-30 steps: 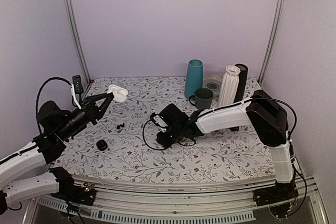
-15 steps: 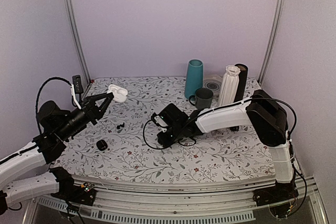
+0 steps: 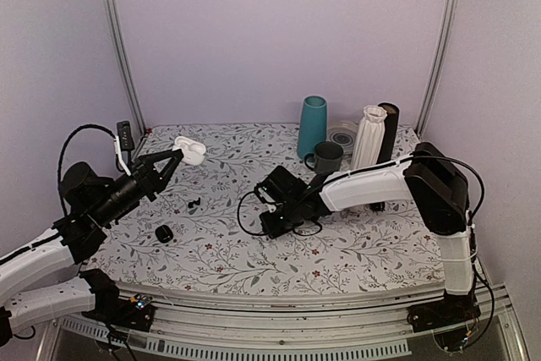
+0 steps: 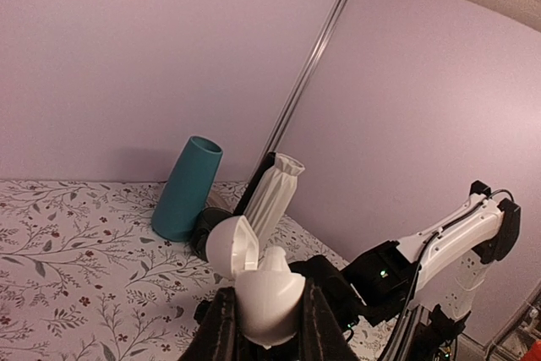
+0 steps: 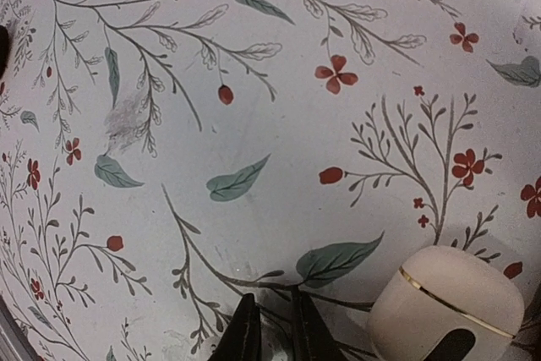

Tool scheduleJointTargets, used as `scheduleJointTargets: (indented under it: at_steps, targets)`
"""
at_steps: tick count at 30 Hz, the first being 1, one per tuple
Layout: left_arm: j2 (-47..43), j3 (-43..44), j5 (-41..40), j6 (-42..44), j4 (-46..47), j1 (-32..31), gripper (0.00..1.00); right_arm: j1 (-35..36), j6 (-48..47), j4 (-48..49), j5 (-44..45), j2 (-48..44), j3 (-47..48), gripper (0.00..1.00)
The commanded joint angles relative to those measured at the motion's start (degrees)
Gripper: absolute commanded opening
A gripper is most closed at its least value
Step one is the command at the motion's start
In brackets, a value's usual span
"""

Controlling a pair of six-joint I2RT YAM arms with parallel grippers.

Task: Insert the wireless bluetooth earbuds into the charging case
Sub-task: Adjust the right earbud at the center of the board.

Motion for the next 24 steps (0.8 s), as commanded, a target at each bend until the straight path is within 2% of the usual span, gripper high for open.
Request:
scheduleJointTargets:
  at_steps: [1, 8, 14, 24]
  targets:
    - [-0.4, -0.7, 0.6, -0.3, 1.1, 0.9, 0.00, -0.1, 3.9, -6.9, -2.5, -2.8, -2.3, 0.13]
    - [-0.8, -1.0, 0.6, -0.6, 1.1, 0.9, 0.00, 0.8, 8.5, -6.7, -4.4, -5.4, -5.2, 0.13]
    - [-0.8, -1.2, 1.0, -0.8, 1.7, 0.9, 0.00, 1.2, 11.3, -3.1, -1.9, -8.0, -7.1, 0.17]
    - [-2.3, -1.1, 0.6, -0.6, 0.4, 0.9, 0.00, 1.1, 9.8, -0.7, 1.9, -8.9, -7.2, 0.17]
